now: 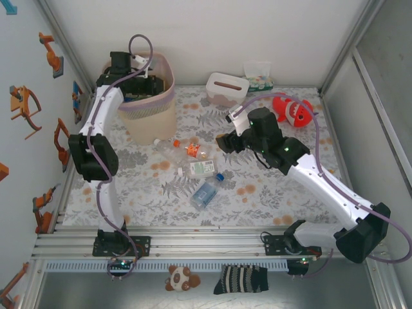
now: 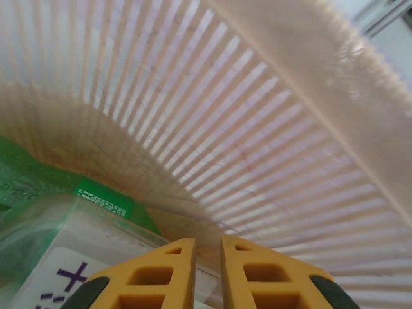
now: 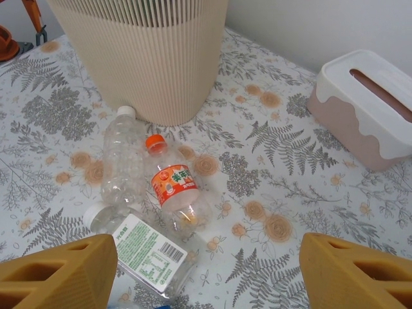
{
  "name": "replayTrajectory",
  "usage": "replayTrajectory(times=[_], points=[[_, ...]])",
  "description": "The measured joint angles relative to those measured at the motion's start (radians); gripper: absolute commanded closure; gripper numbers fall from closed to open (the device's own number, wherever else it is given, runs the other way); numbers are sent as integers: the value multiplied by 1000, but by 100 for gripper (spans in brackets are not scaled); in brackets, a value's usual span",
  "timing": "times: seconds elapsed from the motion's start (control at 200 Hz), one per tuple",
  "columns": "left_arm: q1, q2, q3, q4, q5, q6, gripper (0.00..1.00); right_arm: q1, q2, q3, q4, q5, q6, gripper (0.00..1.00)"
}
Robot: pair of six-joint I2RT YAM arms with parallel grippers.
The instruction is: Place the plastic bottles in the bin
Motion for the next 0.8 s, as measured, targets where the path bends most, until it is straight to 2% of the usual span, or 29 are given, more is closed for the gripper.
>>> replayTrajectory(times=[0.356,0.596,0.801], points=[[-3,-233,-17,30,36,-32,70,0,4,0,1,-1,101,27],[-60,-378,-137,25,34,-25,63,0,57,-4,-10,8,329,29],[-153,-468,-293,-10,-98,-34,57,0,105,-12,-51,15,555,29]])
